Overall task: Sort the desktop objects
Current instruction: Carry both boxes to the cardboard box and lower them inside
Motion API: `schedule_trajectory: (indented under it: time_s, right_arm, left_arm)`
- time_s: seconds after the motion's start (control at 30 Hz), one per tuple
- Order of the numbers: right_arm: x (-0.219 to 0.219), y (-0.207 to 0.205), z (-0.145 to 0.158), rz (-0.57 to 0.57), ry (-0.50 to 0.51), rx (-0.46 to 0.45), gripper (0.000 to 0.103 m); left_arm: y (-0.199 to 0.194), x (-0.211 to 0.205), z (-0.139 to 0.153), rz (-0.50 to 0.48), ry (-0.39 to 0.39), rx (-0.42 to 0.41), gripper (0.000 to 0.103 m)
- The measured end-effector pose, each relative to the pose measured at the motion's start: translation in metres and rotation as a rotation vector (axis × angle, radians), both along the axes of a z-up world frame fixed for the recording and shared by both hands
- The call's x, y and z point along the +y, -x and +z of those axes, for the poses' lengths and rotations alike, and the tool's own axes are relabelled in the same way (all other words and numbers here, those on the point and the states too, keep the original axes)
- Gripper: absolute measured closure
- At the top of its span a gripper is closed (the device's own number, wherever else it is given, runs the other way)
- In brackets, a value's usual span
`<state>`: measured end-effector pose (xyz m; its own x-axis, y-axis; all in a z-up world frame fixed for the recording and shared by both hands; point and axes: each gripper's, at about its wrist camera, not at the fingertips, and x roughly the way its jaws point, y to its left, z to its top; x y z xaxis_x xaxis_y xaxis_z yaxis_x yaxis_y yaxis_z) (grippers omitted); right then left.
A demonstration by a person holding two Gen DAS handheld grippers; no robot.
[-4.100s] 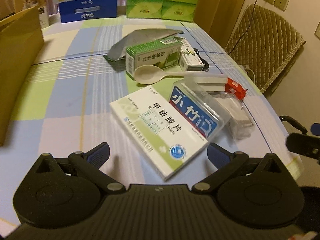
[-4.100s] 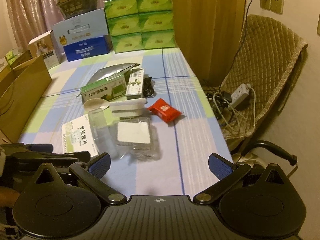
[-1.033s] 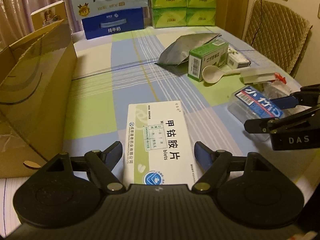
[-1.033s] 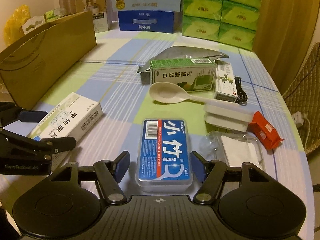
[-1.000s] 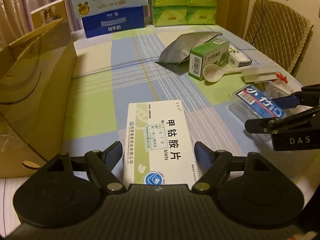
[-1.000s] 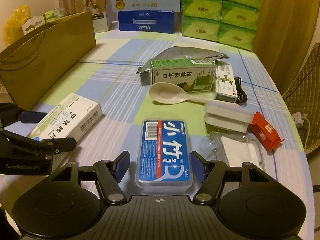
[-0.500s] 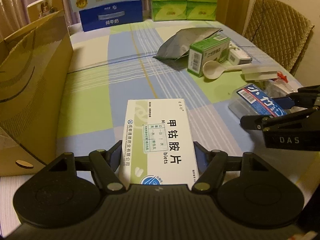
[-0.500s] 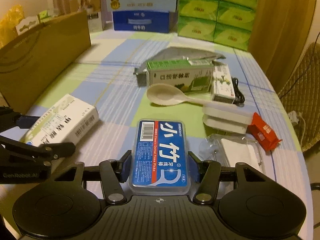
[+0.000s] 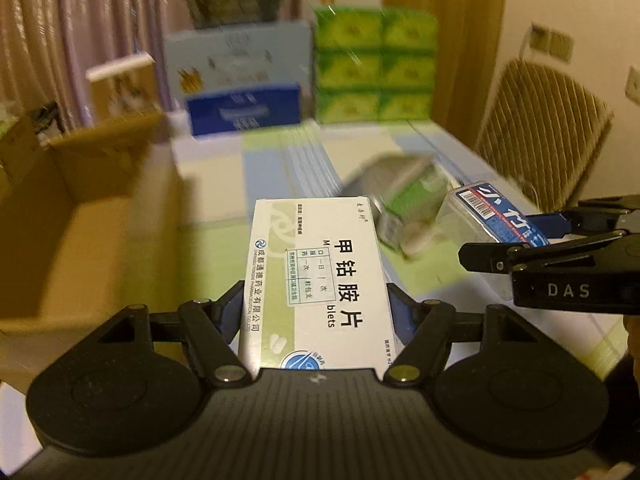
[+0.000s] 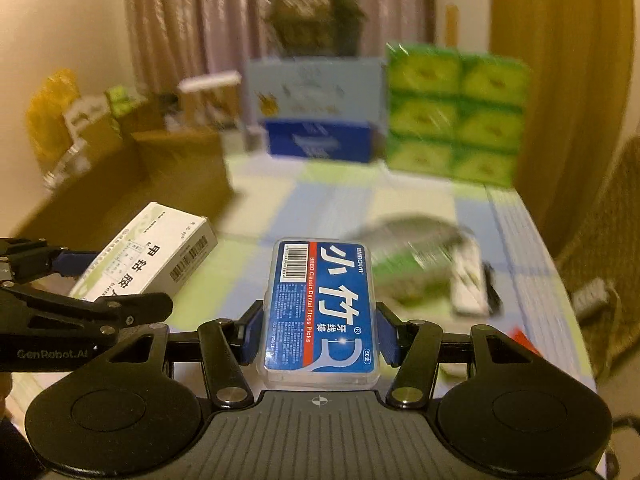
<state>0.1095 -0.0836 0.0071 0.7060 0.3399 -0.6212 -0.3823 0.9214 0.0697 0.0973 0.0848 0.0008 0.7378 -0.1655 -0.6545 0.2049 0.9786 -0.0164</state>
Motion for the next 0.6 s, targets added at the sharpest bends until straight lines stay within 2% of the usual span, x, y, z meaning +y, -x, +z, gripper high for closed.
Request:
schedule_trajectory:
  time_s: [0.13, 0.23, 0.43, 0.6]
  right_arm:
    - [0.051, -0.007, 0.026, 0.08, -0.033, -0.019, 0.05]
    - [0.091, -0.016, 0.034, 0.132, -0.056, -0.015, 0.05]
    - [0.168, -0.037, 0.029, 0.215, -0.059, 0.015, 0.05]
    - [0.207, -0.056, 0.009, 0.242, -0.045, 0.048, 0.05]
  left_arm:
    - [0.002, 0.042, 0.036, 0.052, -0.016, -0.048, 0.036]
    - [0.003, 0.084, 0.051, 0.099, -0.039, -0.054, 0.035]
    - [-0.006, 0.167, 0.049, 0.188, -0.114, -0.022, 0.035]
    - [-0.019, 0.208, 0.037, 0.202, -0.128, -0.001, 0.035]
